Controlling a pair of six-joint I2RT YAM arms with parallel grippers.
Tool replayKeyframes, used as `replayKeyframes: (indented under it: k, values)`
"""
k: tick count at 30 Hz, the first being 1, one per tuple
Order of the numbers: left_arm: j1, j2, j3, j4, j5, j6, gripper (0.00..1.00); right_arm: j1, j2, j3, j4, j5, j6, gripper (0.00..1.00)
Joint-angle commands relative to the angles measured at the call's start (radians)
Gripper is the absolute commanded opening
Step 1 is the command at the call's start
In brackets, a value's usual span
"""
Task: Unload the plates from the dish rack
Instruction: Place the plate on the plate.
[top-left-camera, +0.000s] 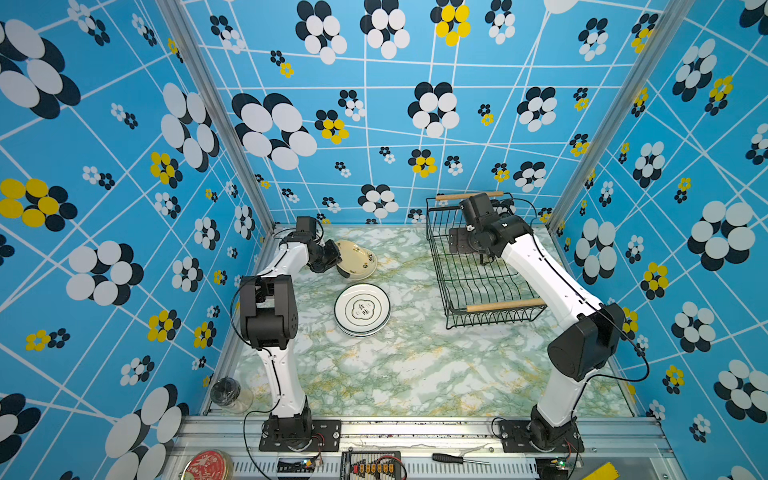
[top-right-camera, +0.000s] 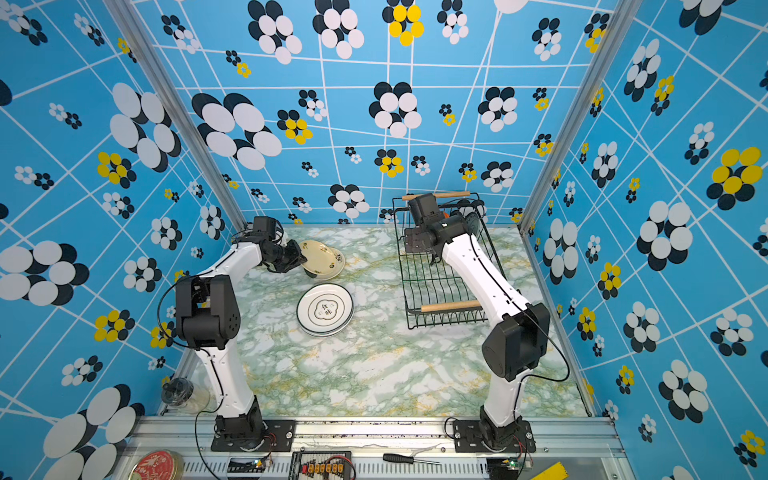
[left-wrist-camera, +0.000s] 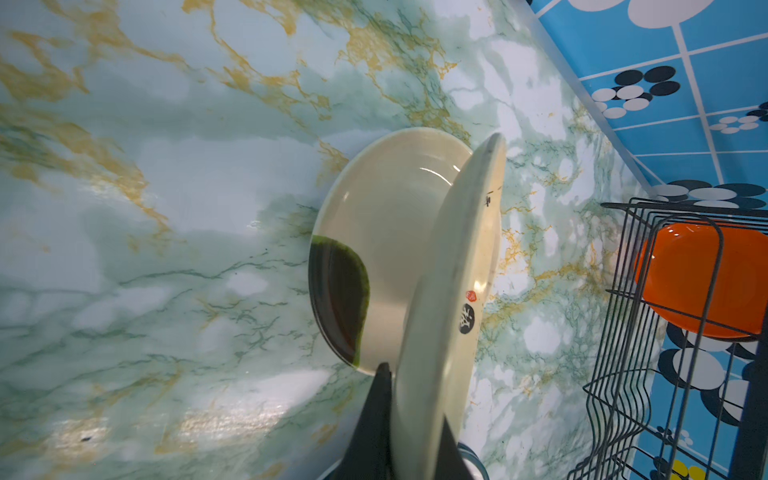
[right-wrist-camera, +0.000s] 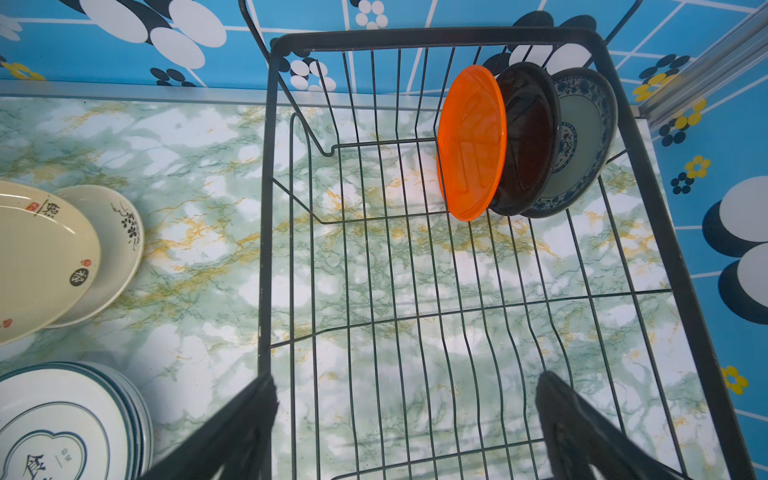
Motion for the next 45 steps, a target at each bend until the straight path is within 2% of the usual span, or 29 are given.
replayKeyframes:
  k: [1,18,24,45]
  values:
    - [0.007,0.027,0.04,0.001,-0.001,0.013,0.01,0.002,0.025,0.024,-0.027,-0.004,-0.009,0.99]
    - [0.0,0.087,0.057,-0.002,-0.001,0.003,0.16,0.002,0.023,-0.003,-0.013,-0.037,-0.008,0.99]
    - [-0.007,0.096,0.07,-0.023,-0.013,0.01,0.28,0.002,0.019,-0.01,-0.012,-0.041,-0.011,0.99]
    - [-0.03,0.169,0.179,-0.159,-0.06,0.06,0.42,0.002,0.005,-0.044,0.0,-0.047,-0.02,0.99]
